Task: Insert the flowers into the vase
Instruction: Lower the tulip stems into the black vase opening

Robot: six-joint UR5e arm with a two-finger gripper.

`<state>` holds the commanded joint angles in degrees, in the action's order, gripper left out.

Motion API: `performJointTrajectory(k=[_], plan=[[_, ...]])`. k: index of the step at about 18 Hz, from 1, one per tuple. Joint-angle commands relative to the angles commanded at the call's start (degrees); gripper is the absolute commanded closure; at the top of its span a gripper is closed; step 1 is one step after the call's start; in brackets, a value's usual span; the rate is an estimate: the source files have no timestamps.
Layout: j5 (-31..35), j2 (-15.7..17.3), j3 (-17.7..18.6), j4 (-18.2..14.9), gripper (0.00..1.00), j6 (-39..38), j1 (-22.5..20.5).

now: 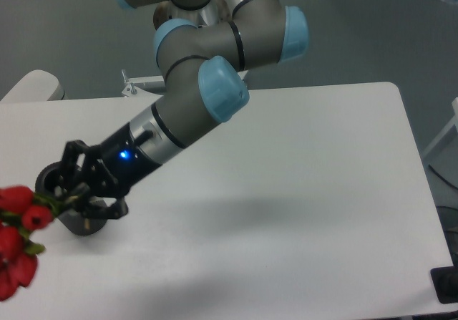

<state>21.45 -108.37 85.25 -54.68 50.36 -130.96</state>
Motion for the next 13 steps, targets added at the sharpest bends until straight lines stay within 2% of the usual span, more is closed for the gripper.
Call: performJointTrajectory(k=[4, 7, 10, 13], plan=[[-4.65, 2.37, 4.39, 4.14, 0.94, 0.26, 1.06], [-5.71, 4.3, 9.22, 6.33, 0.93, 2.36, 1.06], [-5.71, 4.84, 11.87, 6.69, 0.92, 5.18, 1.32], [-5.71, 4.92, 12.75, 6.78, 0.92, 7.64, 1.76]])
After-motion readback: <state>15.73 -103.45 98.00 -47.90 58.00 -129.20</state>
